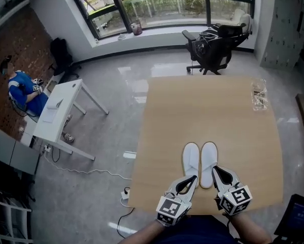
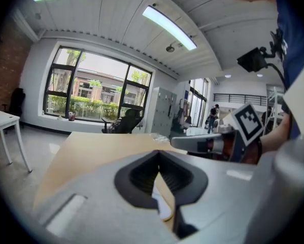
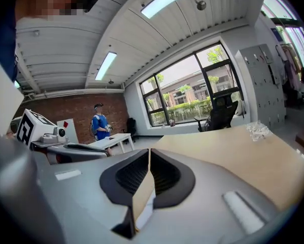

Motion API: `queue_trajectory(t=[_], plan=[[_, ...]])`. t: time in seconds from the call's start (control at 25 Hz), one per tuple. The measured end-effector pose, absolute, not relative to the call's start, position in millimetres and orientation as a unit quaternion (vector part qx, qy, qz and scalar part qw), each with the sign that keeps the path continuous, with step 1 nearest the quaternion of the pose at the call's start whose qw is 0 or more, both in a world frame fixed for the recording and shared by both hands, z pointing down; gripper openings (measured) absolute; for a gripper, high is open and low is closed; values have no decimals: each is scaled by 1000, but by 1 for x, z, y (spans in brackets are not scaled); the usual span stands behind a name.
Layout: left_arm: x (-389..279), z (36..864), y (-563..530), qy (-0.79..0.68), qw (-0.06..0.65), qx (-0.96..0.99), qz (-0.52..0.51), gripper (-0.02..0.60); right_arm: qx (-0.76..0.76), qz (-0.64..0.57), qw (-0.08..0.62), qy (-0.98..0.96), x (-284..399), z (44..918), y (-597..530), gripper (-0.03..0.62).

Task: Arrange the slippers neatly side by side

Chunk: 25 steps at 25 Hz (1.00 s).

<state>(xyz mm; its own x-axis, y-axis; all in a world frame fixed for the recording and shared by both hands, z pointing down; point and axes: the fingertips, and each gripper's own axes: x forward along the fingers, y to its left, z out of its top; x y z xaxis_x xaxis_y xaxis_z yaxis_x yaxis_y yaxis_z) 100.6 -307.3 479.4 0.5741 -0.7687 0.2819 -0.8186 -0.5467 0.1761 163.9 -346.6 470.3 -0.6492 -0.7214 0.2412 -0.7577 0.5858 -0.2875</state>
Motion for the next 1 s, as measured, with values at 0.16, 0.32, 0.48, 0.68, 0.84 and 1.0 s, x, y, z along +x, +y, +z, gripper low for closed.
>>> queue_trajectory(t=[0.16, 0.32, 0.48, 0.68, 0.84, 1.0], plan=[[98, 450, -301, -454, 148, 876, 65, 3, 415, 148, 18, -897, 156, 438, -337, 20], [100, 442, -305, -444, 141, 883, 56, 3, 419, 125, 18, -899, 150, 426, -332, 20], [100, 442, -310, -448, 139, 881, 51, 3, 422, 121, 24, -898, 149, 428, -331, 20], [98, 435, -325, -465, 115, 877, 50, 20, 443, 123, 27, -888, 156, 432, -348, 20], [101, 431, -320, -455, 112, 882, 51, 20, 446, 110, 32, -888, 158, 430, -337, 20], [109, 433, -320, -449, 130, 882, 61, 20, 460, 110, 34, -880, 167, 437, -337, 20]])
